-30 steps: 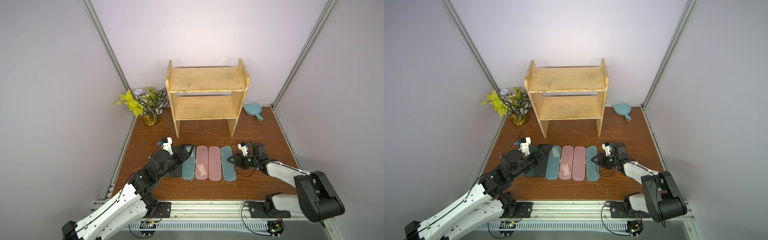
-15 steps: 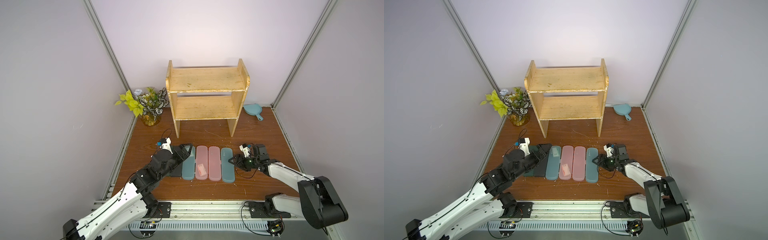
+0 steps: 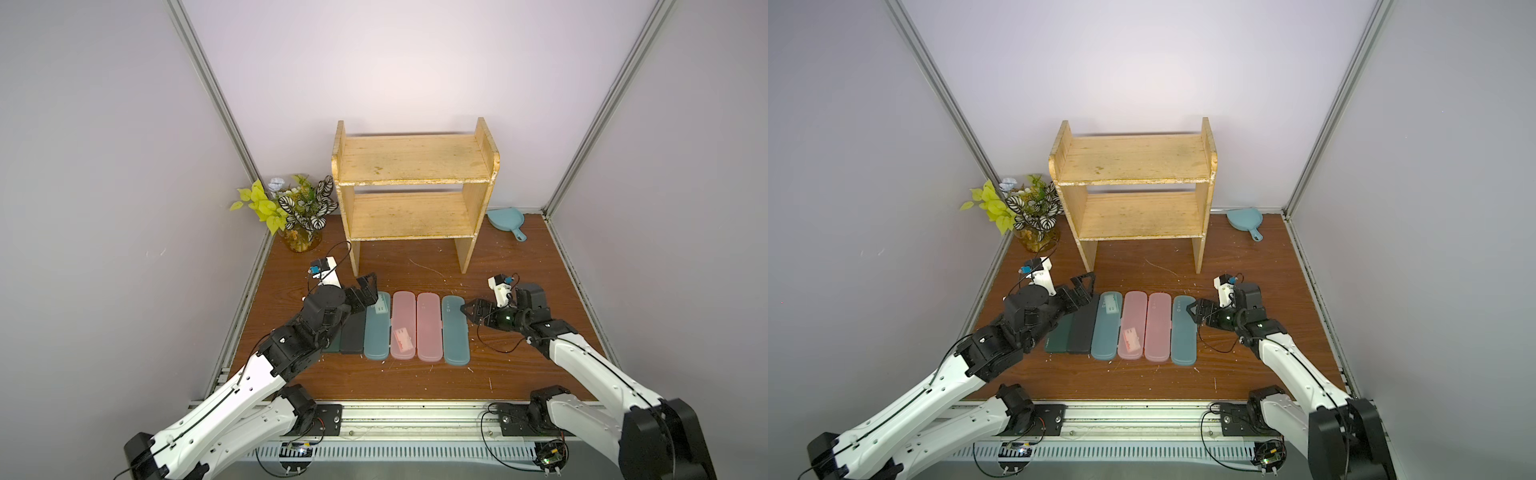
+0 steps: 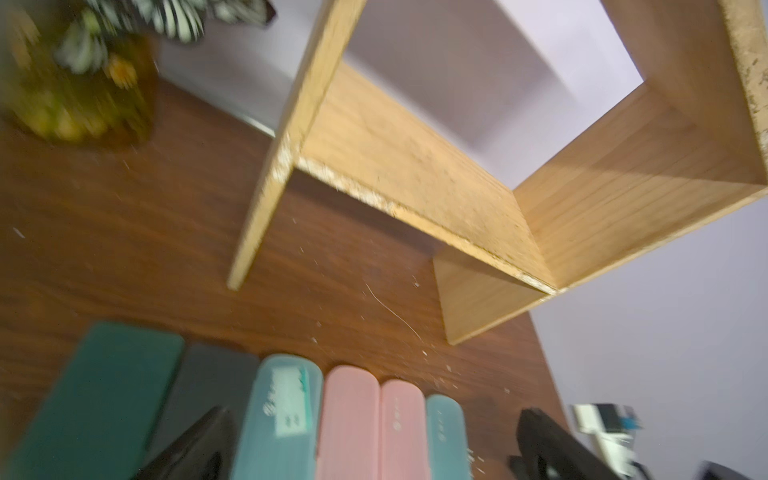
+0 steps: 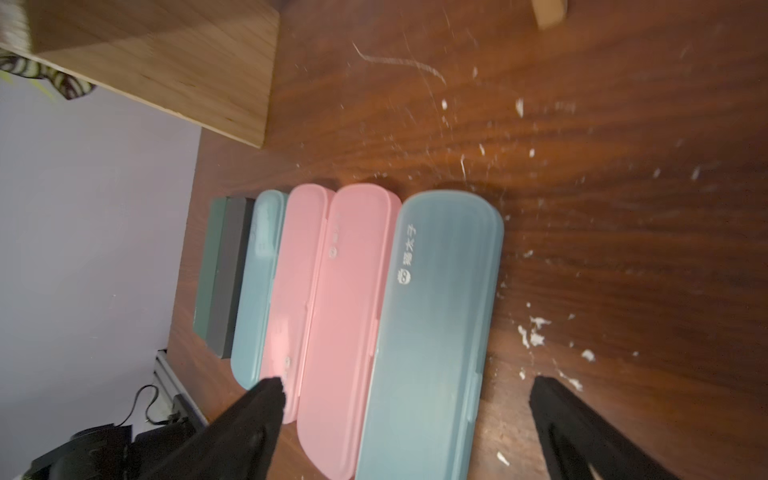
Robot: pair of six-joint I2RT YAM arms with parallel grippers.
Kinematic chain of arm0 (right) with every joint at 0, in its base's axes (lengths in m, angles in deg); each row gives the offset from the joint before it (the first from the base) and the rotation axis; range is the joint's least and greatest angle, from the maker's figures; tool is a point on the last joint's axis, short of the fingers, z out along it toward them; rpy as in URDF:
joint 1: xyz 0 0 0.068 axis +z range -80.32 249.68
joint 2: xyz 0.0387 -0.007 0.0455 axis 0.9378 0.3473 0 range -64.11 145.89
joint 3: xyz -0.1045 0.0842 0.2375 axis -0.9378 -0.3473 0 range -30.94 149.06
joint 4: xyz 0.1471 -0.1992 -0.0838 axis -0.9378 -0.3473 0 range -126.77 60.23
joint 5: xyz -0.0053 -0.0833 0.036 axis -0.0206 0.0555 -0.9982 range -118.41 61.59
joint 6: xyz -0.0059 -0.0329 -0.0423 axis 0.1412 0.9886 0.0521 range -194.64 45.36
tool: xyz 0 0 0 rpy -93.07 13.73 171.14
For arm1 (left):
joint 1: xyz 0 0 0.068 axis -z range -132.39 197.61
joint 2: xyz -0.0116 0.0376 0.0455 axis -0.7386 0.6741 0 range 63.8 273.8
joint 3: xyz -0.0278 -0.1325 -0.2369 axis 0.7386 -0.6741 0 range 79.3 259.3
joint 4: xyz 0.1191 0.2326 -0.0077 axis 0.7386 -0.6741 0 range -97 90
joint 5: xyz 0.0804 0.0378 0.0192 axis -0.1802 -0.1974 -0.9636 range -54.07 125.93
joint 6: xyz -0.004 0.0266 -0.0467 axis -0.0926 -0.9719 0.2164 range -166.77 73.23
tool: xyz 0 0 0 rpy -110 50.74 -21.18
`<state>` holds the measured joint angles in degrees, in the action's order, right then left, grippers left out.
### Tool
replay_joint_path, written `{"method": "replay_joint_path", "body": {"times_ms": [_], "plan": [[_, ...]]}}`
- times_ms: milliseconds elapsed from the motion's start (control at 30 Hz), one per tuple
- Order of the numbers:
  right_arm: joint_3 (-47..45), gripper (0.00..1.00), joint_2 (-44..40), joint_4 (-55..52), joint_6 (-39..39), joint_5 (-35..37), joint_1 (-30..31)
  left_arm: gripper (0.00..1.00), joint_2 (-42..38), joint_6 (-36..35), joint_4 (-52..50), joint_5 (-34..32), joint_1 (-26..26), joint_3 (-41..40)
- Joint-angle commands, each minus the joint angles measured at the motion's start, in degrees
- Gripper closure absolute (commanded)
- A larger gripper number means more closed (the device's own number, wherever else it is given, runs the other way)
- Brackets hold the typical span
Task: Remove the pencil cases from the shelf
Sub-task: Place the pencil case at the center of the board, then reset both arms
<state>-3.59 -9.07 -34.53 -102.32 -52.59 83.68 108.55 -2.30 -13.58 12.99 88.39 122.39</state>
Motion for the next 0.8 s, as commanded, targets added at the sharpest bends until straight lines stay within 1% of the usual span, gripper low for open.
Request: {"method": "replay_joint_path", "body": {"times_ms": [0,133,200,233,300,367,400,433,467,533,600,667,733,767], "plan": [[-1.1,0.01,-8.2,4.5,6.3,8.0,-0.3,0.0,-0.6,-16.6,4.4,-8.9,-4.1,-2.0],[-6.0,0.01,-20.4,9.0,8.7,15.3,-0.3,0.0,-4.6,-27.1,18.6,-5.8,-11.7,-10.2],[-8.4,0.01,-26.5,10.4,8.7,20.2,-0.3,0.0,-6.1,-31.0,24.7,-4.0,-16.9,-14.5],[-9.3,0.01,-28.6,10.8,8.4,22.3,-0.3,0.0,-6.3,-32.2,26.9,-2.3,-19.7,-16.1],[-11.1,0.01,-32.0,11.7,8.6,25.7,-0.2,0.0,-5.7,-32.9,32.4,4.0,-27.1,-20.6],[-12.2,0.01,-33.2,12.2,9.0,27.8,-0.3,0.0,-3.6,-33.1,38.8,9.6,-33.0,-24.6],[-12.6,0.01,-32.9,12.5,9.5,28.8,-0.3,0.0,-2.0,-34.0,43.1,11.0,-34.6,-26.8],[-12.8,0.01,-32.3,12.6,10.1,29.8,-0.2,0.0,-0.1,-35.4,46.7,11.5,-35.1,-28.6],[-12.8,0.01,-31.3,13.1,10.5,31.1,-0.4,0.0,2.0,-38.2,51.0,11.4,-35.2,-30.2],[-13.7,0.01,-28.8,16.6,13.2,32.1,-0.4,0.0,7.4,-40.9,58.5,10.4,-35.2,-32.6],[-15.0,0.01,-25.3,22.4,18.0,33.2,-0.5,0.0,14.2,-42.3,67.0,10.0,-35.8,-34.9],[-16.2,0.01,-21.2,28.5,20.9,35.1,-1.1,0.0,21.0,-42.5,74.8,12.0,-37.1,-36.5],[-17.3,0.01,-16.0,34.6,21.8,35.7,-2.7,0.01,27.8,-42.2,82.0,12.9,-38.3,-37.1],[-17.8,0.01,-13.1,37.9,22.0,34.7,-4.0,0.01,30.2,-42.7,83.9,13.2,-38.6,-36.2]]}}
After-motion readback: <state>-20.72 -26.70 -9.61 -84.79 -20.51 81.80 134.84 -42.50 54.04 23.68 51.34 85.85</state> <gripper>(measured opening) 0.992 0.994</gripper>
